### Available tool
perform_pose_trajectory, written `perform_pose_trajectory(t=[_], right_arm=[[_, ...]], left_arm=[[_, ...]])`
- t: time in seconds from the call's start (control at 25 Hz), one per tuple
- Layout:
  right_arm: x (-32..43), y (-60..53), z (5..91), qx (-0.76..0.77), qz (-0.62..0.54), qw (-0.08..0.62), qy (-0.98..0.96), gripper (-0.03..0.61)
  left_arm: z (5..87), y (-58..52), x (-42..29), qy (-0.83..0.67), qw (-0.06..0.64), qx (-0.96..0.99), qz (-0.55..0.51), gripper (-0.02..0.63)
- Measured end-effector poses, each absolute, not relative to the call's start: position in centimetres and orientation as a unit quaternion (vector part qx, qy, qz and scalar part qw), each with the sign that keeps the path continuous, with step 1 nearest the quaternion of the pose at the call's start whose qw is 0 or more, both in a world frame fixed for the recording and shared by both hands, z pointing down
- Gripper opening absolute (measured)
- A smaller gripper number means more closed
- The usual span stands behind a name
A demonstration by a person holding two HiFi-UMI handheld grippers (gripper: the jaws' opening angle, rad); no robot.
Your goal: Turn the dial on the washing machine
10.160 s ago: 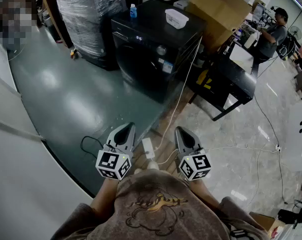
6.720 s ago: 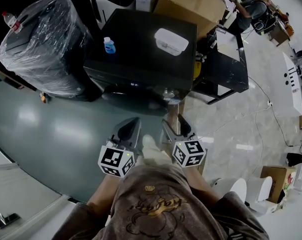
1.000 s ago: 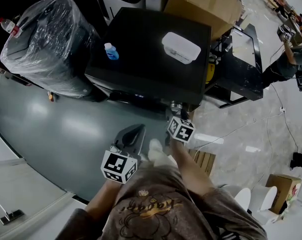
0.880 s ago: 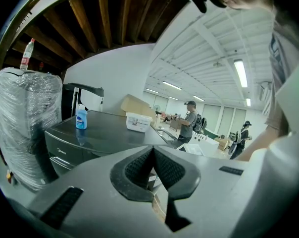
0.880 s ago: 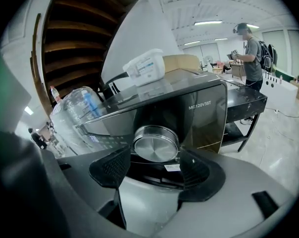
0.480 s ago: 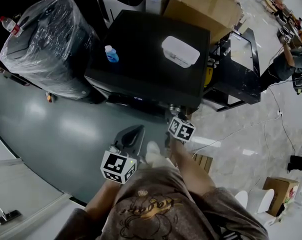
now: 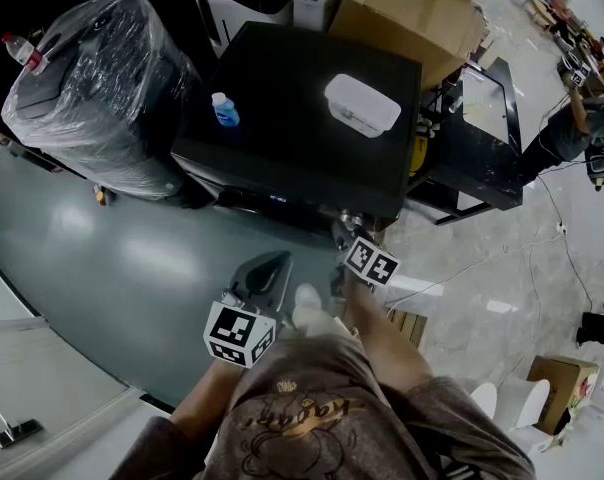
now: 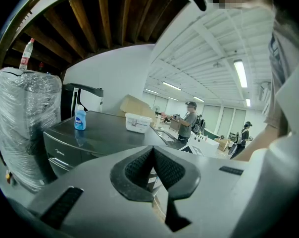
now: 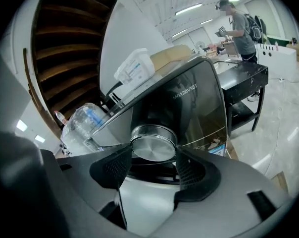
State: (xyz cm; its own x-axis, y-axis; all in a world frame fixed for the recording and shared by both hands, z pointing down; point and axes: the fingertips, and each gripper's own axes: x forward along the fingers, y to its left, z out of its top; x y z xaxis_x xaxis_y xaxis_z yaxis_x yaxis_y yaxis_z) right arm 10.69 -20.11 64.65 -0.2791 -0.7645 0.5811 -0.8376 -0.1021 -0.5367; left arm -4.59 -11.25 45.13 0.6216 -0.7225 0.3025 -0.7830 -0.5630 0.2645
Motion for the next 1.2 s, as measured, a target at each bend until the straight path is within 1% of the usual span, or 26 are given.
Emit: perform_pose_trajectory(t=[0.24, 0.4, 0.6, 0.76, 0.84, 1.0, 1.2], right_arm=[[10.6, -20.2, 64.6, 0.572, 0.480, -0.041, -0.664, 0.273], [10.5, -20.2, 64.6, 0.559, 0.492, -0.058, -0.665, 0.273], [10.6, -20.1, 64.5, 0.553, 0.494, -0.062, -0.668, 0.273], [10.2, -19.2, 64.2, 0.535, 0.493, -0.022, -0.686, 0.275], [10.3, -18.7, 63.3, 0.528, 0.487, -0.013, -0.696, 0.275], [10.6, -18.2, 59.9, 0.520, 0.467, -0.016, -0.715, 0.275], [9.6, -17.5, 53.6, 0.488, 0.425, -0.026, -0.762, 0.275]], left_arm=[[44.9, -11.5, -4.3, -0.427, 0.187, 0.881, 0.078, 0.000], [45.0, -11.5, -4.4, -0.427, 0.188, 0.881, 0.079, 0.000], [44.9, -11.5, -4.5, -0.426, 0.190, 0.881, 0.078, 0.000], [44.8, -11.6, -4.9, -0.426, 0.190, 0.881, 0.076, 0.000], [44.4, -11.8, -5.0, -0.426, 0.187, 0.882, 0.072, 0.000], [43.3, -12.6, -5.0, -0.421, 0.181, 0.887, 0.061, 0.000], [42.2, -12.9, -4.5, -0.402, 0.204, 0.892, 0.046, 0.000]])
